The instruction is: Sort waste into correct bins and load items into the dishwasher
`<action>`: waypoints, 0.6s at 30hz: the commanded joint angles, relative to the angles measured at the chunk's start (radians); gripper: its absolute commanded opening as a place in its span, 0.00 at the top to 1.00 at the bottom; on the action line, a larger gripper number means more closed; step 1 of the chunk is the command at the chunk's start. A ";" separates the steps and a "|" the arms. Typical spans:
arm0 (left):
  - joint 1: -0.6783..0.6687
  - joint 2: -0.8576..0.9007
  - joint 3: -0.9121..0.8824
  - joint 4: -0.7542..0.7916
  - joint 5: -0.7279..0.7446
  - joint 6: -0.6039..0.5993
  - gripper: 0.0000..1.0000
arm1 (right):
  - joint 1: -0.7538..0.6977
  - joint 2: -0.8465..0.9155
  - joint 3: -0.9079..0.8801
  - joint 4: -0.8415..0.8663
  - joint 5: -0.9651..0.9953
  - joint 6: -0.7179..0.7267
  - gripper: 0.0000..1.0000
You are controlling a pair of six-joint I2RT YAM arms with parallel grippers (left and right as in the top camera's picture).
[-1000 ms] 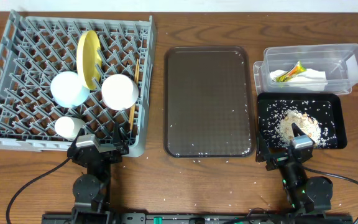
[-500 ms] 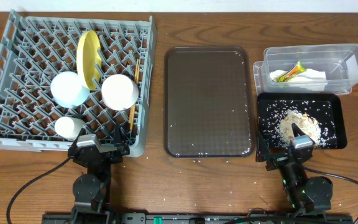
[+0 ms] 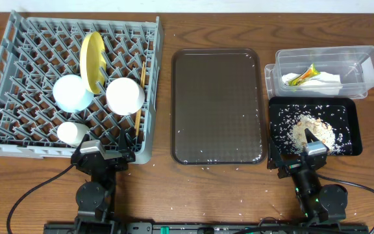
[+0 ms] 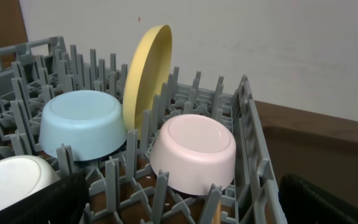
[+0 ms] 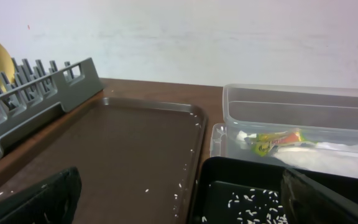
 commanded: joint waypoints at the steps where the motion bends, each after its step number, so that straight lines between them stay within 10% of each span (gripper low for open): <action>1: 0.005 0.000 -0.013 -0.048 -0.009 0.017 0.02 | -0.008 -0.006 -0.003 -0.001 0.006 -0.009 0.01; 18: 0.000 0.000 -0.013 -0.048 -0.009 0.017 0.02 | -0.008 -0.006 -0.003 -0.001 0.006 -0.009 0.01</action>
